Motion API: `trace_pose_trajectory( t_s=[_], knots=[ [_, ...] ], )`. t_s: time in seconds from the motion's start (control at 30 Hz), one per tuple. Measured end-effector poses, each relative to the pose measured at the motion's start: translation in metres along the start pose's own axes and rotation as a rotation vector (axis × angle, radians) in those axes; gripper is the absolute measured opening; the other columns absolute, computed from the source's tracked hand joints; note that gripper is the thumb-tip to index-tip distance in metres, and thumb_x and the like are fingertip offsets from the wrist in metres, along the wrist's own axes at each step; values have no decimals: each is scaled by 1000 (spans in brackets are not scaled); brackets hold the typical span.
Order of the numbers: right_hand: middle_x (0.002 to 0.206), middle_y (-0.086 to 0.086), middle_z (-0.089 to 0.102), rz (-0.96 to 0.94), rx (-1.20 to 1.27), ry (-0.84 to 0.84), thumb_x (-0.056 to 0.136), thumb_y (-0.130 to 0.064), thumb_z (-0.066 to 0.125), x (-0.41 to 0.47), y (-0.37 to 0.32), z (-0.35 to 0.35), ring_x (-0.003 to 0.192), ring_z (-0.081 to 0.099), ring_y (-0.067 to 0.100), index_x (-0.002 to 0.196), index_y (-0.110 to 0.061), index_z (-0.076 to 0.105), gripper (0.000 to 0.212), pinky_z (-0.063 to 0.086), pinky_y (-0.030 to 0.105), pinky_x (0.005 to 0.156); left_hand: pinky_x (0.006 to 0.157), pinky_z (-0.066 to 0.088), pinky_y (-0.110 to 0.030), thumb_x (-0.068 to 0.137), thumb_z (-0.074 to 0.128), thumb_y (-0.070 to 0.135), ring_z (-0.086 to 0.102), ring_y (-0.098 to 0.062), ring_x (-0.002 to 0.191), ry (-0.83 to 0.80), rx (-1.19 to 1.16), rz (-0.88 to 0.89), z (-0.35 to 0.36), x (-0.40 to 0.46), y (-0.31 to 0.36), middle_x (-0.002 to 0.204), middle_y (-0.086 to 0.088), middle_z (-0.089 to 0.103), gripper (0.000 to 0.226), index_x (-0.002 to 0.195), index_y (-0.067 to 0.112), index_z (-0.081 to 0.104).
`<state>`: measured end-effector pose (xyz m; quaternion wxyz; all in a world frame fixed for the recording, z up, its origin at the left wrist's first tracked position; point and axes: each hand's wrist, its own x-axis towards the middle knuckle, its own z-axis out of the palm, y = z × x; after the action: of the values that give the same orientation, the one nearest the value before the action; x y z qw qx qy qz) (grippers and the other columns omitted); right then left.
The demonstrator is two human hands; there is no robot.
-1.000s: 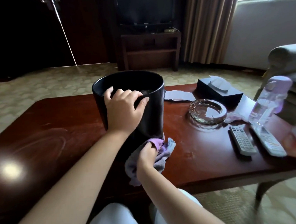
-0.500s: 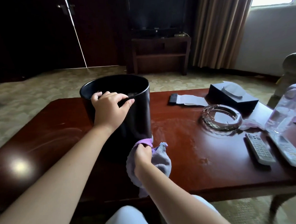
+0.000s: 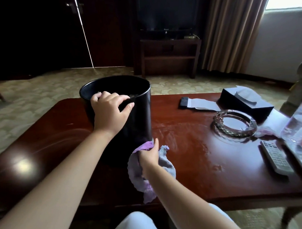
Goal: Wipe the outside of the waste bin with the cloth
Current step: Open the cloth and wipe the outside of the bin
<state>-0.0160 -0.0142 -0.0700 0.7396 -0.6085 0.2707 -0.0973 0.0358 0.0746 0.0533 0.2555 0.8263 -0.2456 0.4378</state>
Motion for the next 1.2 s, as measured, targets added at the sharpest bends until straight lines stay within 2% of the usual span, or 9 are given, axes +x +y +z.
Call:
trace_pose_trajectory(
  t_s=[0.1, 0.17, 0.23, 0.37, 0.43, 0.57, 0.67, 0.97, 1.2],
  knots=[
    [106, -3, 58, -63, -88, 24, 80, -1, 54, 12, -9, -22, 88, 60, 13, 124, -44, 45, 62, 52, 24, 78, 90, 34, -43, 74, 63, 15, 49, -27, 91, 159, -38, 3, -8, -28, 13, 93, -10, 57, 27, 100, 15, 65],
    [83, -3, 61, -41, -115, 40, 79, 0, 52, 17, -22, -39, 69, 55, 9, 86, -31, 65, 35, 48, 20, 68, 85, 36, -38, 69, 56, 5, 48, -28, 89, 152, -133, -10, -8, -59, 25, 95, -12, 54, 32, 100, 13, 58],
    [69, -2, 58, -104, -69, 54, 80, 5, 55, 11, -38, -53, 60, 49, 7, 73, -22, 66, 30, 41, 17, 57, 81, 41, -33, 68, 52, 11, 49, -22, 85, -2, -275, -72, 2, -91, 33, 95, -7, 52, 34, 102, 13, 54],
    [74, 1, 65, -199, 6, 18, 83, 0, 62, -1, -71, -84, 73, 59, 13, 76, -20, 69, 22, 48, 24, 69, 78, 46, -21, 67, 76, 23, 56, -3, 85, -554, -581, -499, 20, -119, 55, 95, 6, 58, 65, 125, 23, 46],
    [75, 1, 67, -238, 17, 15, 83, -3, 62, -10, -87, -97, 76, 61, 13, 74, -23, 68, 23, 50, 26, 67, 73, 50, -25, 62, 81, 23, 62, -8, 76, -714, -645, -634, 28, -119, 65, 85, 6, 64, 65, 117, 32, 46],
    [75, 0, 64, -289, 76, 58, 86, -6, 62, -17, -110, -119, 70, 56, 9, 83, -18, 69, 15, 43, 16, 53, 55, 39, -26, 54, 70, 38, 45, -3, 57, -723, -618, -521, 33, -101, 78, 59, 8, 56, 26, 67, 19, 58],
    [71, 0, 60, -276, 99, 108, 86, -9, 61, -18, -118, -131, 63, 50, 8, 88, -17, 69, 11, 38, 17, 49, 53, 33, -29, 63, 72, 27, 38, -7, 56, -742, -528, -432, 33, -88, 82, 54, 6, 48, 25, 55, 17, 51],
    [78, -3, 56, -294, 187, 276, 87, -15, 65, -15, -124, -152, 71, 50, 7, 90, -16, 64, 3, 42, 19, 64, 64, 43, -25, 82, 62, 12, 54, -11, 67, -789, -473, -433, 25, -66, 90, 74, -2, 66, 16, 70, 22, 61],
    [80, -5, 61, -320, 142, 337, 90, -22, 60, -17, -126, -151, 78, 56, 11, 91, -15, 62, 7, 47, 27, 77, 68, 50, -38, 91, 44, 22, 60, -30, 77, -713, -257, -332, 10, -44, 96, 85, -6, 64, 8, 87, 25, 51]
  ],
)
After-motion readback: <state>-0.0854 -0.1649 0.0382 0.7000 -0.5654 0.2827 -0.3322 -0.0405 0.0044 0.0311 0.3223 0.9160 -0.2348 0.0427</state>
